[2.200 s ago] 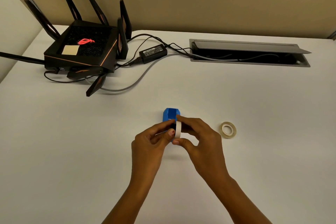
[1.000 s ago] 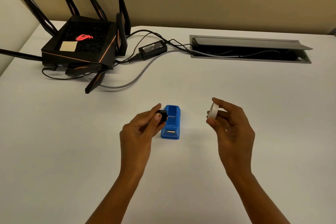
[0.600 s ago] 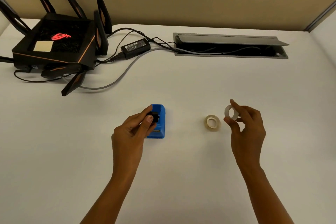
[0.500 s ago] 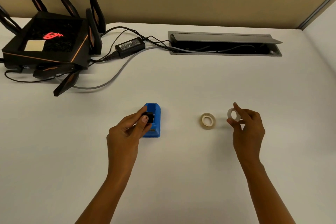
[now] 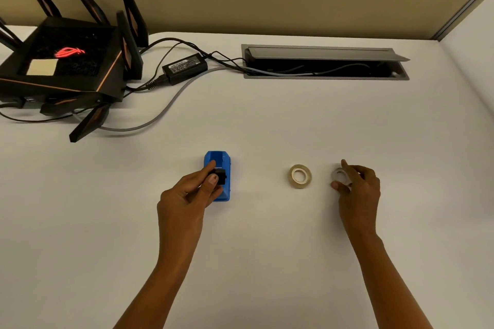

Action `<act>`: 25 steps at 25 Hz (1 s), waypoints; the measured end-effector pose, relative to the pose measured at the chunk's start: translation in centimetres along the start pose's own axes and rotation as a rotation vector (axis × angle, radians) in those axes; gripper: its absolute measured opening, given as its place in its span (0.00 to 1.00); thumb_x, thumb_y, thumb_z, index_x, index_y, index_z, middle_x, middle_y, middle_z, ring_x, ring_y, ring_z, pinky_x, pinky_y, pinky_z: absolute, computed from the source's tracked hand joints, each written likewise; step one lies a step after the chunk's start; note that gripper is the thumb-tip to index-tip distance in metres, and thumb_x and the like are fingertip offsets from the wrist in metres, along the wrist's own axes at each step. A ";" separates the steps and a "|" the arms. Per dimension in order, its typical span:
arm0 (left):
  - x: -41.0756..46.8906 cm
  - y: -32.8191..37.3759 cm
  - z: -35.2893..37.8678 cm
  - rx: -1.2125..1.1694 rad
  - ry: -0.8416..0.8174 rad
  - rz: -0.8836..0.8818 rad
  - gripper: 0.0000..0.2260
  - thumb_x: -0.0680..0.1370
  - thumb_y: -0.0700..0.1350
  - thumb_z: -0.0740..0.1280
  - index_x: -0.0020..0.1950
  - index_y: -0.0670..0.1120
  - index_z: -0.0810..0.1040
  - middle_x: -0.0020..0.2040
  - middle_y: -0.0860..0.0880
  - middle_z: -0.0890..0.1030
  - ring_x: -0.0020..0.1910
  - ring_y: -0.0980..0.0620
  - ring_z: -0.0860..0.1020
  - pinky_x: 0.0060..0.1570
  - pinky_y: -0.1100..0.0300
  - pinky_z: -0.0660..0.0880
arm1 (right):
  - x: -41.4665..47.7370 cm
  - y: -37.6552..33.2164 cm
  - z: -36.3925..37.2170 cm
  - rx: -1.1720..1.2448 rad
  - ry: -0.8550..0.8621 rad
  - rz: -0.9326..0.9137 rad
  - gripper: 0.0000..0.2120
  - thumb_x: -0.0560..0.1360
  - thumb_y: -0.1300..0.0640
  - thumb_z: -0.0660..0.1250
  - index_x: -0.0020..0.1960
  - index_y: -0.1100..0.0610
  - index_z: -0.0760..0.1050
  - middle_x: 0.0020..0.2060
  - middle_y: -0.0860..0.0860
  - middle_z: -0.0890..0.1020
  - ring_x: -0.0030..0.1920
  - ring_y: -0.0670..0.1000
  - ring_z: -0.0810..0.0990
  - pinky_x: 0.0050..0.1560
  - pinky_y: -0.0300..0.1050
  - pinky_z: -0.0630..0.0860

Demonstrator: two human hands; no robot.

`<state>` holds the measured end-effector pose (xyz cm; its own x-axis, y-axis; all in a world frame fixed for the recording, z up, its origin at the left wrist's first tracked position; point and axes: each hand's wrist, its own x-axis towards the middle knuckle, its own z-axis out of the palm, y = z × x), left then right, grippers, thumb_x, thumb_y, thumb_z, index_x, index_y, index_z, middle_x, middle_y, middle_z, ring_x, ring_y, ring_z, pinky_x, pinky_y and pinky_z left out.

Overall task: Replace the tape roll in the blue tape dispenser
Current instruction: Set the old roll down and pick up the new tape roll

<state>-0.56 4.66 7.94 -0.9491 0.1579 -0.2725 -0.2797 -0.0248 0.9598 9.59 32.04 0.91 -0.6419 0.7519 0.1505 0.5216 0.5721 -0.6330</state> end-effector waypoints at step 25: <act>-1.6 0.1 0.6 0.017 -0.083 -0.058 0.12 0.71 0.42 0.68 0.54 0.48 0.80 0.52 0.46 0.83 0.46 0.50 0.83 0.47 0.62 0.80 | -6.0 -9.5 0.2 0.604 -0.377 -0.016 0.22 0.69 0.50 0.72 0.61 0.43 0.72 0.58 0.40 0.78 0.57 0.42 0.78 0.53 0.29 0.75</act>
<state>0.99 4.97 8.48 -0.9162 0.2394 -0.3214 -0.3302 0.0035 0.9439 8.31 22.01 5.86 -0.8546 0.5177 -0.0405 0.1779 0.2187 -0.9594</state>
